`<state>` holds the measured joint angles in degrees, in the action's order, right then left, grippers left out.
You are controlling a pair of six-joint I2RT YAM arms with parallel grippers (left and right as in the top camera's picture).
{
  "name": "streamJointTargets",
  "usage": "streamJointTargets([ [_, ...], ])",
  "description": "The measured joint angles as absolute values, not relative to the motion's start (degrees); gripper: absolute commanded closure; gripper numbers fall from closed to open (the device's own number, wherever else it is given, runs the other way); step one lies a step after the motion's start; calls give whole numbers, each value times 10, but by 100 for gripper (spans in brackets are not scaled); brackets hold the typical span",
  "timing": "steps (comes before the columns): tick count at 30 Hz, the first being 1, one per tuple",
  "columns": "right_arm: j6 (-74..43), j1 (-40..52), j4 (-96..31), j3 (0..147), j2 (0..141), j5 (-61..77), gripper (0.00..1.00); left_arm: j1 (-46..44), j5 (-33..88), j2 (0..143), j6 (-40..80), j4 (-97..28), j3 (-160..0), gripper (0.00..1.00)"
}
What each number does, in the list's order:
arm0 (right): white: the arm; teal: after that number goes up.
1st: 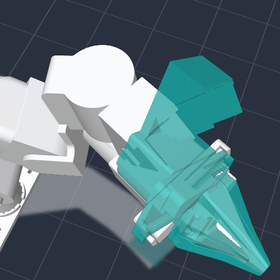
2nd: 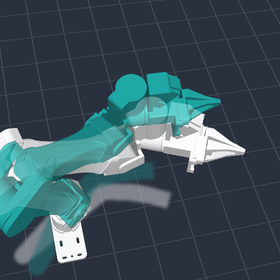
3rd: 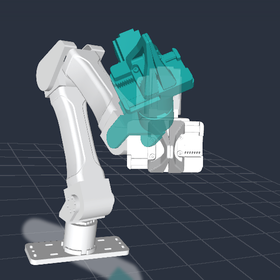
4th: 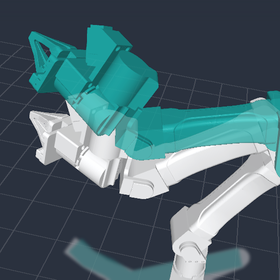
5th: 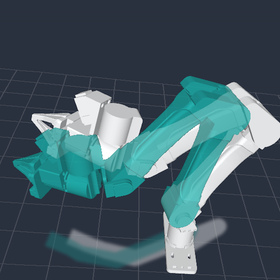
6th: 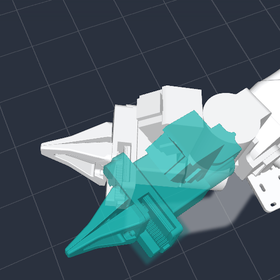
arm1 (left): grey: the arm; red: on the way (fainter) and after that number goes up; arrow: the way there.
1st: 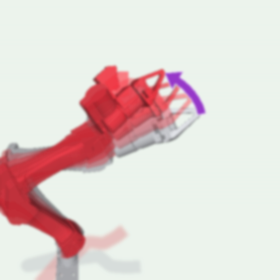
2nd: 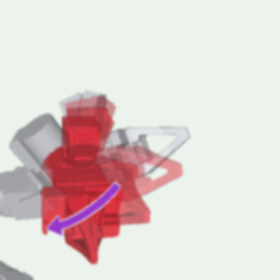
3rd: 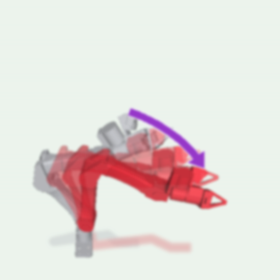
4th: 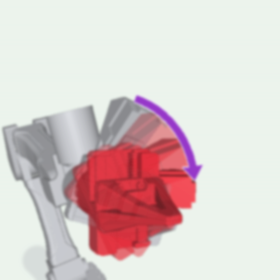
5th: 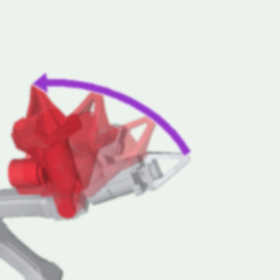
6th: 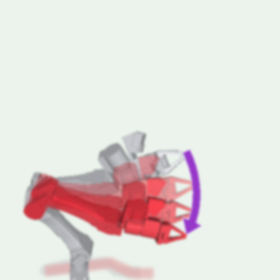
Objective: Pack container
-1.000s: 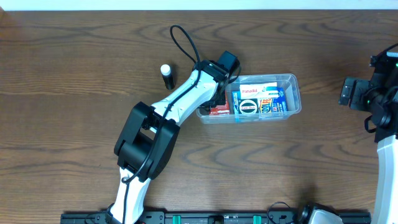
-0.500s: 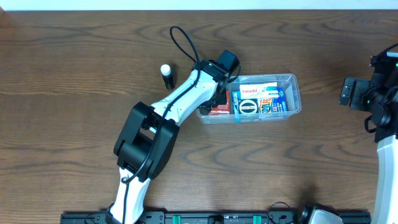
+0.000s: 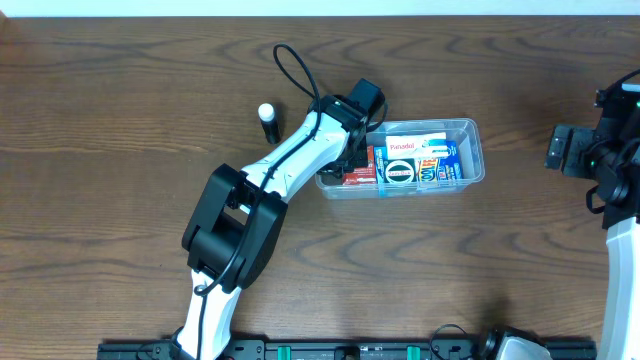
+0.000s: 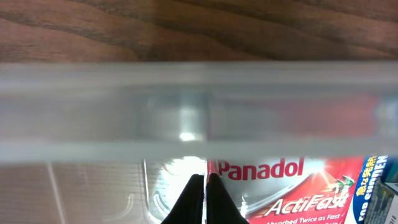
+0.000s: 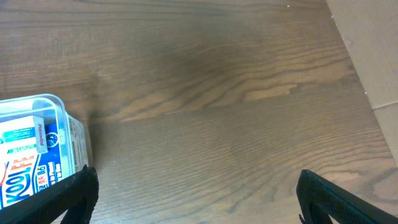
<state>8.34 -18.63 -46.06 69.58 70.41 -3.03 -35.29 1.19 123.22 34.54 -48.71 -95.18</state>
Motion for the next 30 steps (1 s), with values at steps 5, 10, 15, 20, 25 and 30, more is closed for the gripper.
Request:
streamJointTargets([
  [5,83,-186,-461,696,704,-30,1,-353,18,1231,331,-490,-954,94],
  [10,83,-186,-461,696,704,-30,1,-352,23,1225,327,-491,-956,94],
  [15,83,-186,-461,696,704,-30,1,-347,0,1169,314,-491,-956,94],
  [20,83,-186,-461,696,704,-30,1,-317,-39,1062,294,-496,-958,94],
  [25,83,-186,-461,696,704,-30,1,-261,-88,975,267,-496,-961,94],
  [30,83,-186,-461,696,704,-30,1,-190,-117,930,228,-497,-965,94],
])
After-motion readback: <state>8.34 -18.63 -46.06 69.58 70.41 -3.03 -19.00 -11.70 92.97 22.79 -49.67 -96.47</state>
